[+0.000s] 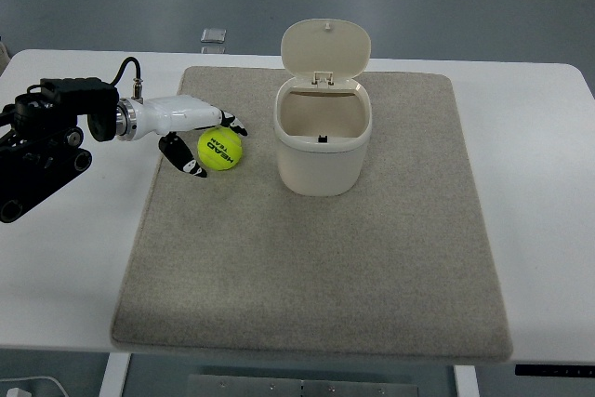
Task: Put tennis ball into box with left hand
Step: 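Lift the grasped tennis ball off the mat with the left hand, then carry the ball over the open cream bin with the left hand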
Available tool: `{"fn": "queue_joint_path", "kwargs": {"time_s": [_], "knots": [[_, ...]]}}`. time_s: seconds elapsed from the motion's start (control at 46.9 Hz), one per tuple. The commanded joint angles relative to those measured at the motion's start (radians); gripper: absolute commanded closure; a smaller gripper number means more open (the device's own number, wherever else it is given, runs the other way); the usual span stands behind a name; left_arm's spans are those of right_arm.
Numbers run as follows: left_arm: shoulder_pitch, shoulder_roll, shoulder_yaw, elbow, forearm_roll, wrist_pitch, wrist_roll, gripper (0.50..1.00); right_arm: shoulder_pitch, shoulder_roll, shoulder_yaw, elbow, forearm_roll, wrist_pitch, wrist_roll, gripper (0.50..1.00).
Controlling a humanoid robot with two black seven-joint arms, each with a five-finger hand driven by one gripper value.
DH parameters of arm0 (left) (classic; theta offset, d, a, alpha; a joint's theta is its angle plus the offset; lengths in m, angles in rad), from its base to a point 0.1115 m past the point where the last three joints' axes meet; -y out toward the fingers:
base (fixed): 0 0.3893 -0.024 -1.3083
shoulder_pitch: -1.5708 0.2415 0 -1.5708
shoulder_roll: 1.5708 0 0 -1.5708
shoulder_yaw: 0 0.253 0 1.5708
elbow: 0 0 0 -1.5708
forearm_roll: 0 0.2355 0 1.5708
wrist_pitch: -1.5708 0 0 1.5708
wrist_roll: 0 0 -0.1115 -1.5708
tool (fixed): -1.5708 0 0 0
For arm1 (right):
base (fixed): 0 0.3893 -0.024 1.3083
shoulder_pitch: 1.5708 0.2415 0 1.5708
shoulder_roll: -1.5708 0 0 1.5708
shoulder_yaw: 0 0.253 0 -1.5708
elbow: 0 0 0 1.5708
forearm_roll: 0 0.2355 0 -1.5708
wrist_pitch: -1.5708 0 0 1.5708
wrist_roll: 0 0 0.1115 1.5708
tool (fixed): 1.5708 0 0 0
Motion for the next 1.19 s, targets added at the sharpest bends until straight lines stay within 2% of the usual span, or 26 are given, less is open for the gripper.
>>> {"fn": "queue_joint_path", "kwargs": {"time_s": [0.0, 0.064, 0.128, 0.256, 0.341, 0.384, 0.405, 0.533, 0.597, 0.853, 1.023, 1.173], "knots": [[-0.003, -0.002, 0.000, 0.000, 0.005, 0.000, 0.000, 0.707, 0.000, 0.000, 0.000, 0.000, 0.000, 0.000, 0.000, 0.562], [-0.004, -0.005, 0.000, 0.000, 0.014, 0.000, 0.000, 0.750, 0.001, 0.000, 0.000, 0.000, 0.000, 0.000, 0.000, 0.562], [-0.004, -0.019, 0.000, 0.000, 0.026, 0.001, 0.000, 0.763, 0.000, 0.000, 0.000, 0.000, 0.000, 0.000, 0.000, 0.562], [-0.004, -0.020, 0.000, 0.000, 0.035, 0.001, 0.000, 0.849, 0.000, 0.000, 0.000, 0.000, 0.000, 0.000, 0.000, 0.562], [-0.006, -0.020, 0.000, 0.000, 0.035, 0.001, 0.000, 0.924, 0.001, 0.000, 0.000, 0.000, 0.000, 0.000, 0.000, 0.560], [-0.008, -0.019, 0.000, 0.000, 0.035, 0.003, 0.000, 0.986, 0.001, 0.000, 0.000, 0.000, 0.000, 0.000, 0.000, 0.560], [-0.008, -0.017, 0.000, 0.000, 0.035, 0.003, 0.000, 1.000, 0.000, 0.000, 0.000, 0.000, 0.000, 0.000, 0.000, 0.562], [-0.026, 0.006, -0.002, -0.029, 0.032, 0.006, 0.000, 1.000, 0.001, 0.000, 0.000, 0.000, 0.000, 0.000, 0.000, 0.560], [-0.032, 0.050, -0.002, -0.069, 0.032, 0.026, -0.001, 1.000, 0.001, 0.000, 0.000, 0.000, 0.000, 0.000, 0.000, 0.560], [-0.081, 0.285, -0.008, -0.365, 0.031, 0.057, -0.098, 1.000, 0.000, 0.000, 0.000, 0.000, 0.000, 0.000, 0.000, 0.562], [-0.139, 0.340, -0.008, -0.418, 0.031, 0.073, -0.162, 1.000, 0.001, 0.000, 0.000, 0.000, 0.000, 0.000, 0.000, 0.562], [-0.170, 0.342, -0.005, -0.440, 0.032, 0.100, -0.179, 1.000, 0.001, 0.000, 0.000, 0.000, 0.000, 0.000, 0.000, 0.562]]}}
